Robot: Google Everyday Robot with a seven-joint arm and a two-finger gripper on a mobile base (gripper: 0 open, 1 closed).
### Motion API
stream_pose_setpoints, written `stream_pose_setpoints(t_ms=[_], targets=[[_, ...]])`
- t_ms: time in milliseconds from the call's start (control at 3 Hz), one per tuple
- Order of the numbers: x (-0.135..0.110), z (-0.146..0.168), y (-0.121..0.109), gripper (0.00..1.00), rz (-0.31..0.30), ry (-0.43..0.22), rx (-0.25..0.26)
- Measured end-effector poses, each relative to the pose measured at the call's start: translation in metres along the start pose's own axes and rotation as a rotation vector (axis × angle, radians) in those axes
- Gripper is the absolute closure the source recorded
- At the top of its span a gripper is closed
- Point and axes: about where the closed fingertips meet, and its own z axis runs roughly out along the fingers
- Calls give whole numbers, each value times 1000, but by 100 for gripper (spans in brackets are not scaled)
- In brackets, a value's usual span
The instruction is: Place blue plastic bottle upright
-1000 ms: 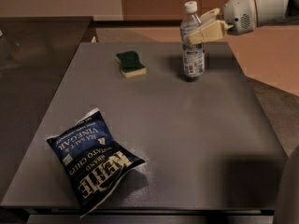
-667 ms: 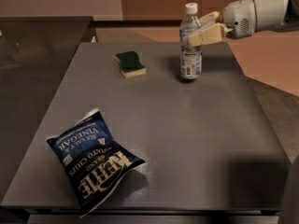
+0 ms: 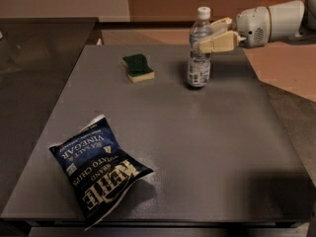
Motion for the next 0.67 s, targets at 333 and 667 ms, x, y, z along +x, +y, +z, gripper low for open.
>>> stream_pose_setpoints(t_ms=[333,667], targets=[[6,3,3,82,-3,-5,-16],[9,6,5,59,-5,-9,-30]])
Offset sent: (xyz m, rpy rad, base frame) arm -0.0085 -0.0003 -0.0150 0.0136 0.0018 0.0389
